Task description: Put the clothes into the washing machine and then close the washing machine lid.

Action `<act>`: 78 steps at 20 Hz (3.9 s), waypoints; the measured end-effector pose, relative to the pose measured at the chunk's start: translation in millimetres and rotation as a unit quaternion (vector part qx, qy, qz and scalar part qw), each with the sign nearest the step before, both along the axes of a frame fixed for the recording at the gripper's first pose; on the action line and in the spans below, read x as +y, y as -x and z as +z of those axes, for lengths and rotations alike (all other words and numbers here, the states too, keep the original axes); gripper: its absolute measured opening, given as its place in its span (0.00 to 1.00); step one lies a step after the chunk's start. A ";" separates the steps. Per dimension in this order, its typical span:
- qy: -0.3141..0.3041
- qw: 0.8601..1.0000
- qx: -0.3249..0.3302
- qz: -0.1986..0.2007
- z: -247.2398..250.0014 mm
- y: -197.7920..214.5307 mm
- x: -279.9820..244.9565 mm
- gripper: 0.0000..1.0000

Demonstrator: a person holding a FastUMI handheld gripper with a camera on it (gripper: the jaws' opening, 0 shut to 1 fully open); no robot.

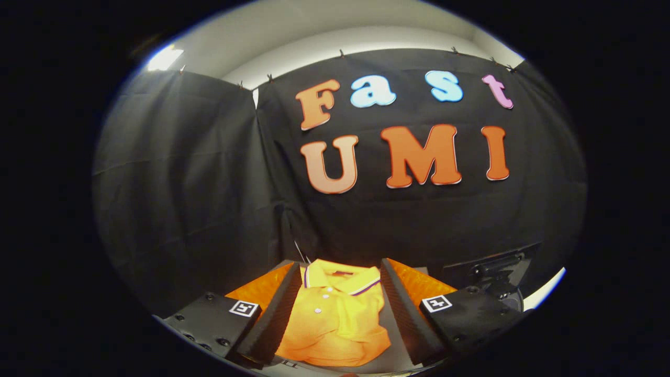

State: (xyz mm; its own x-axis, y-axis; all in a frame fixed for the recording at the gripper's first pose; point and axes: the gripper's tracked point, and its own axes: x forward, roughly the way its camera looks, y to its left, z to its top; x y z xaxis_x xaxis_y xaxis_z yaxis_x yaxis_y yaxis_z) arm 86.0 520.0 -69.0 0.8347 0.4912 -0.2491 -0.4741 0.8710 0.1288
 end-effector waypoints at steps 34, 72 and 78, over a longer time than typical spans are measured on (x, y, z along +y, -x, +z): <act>0.042 0.985 0.132 0.101 -124.8 -6.3 63.3 0.19; -0.033 0.999 -0.031 0.030 -39.4 -102.7 -365.4 0.18; -0.027 0.998 0.020 0.056 -113.8 -129.8 -366.4 0.18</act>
State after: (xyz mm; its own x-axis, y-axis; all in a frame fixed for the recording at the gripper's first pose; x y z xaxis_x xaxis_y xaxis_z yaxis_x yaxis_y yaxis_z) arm 215.8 153.6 -182.8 0.7637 0.5945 -0.2516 -0.5619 0.8041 0.1942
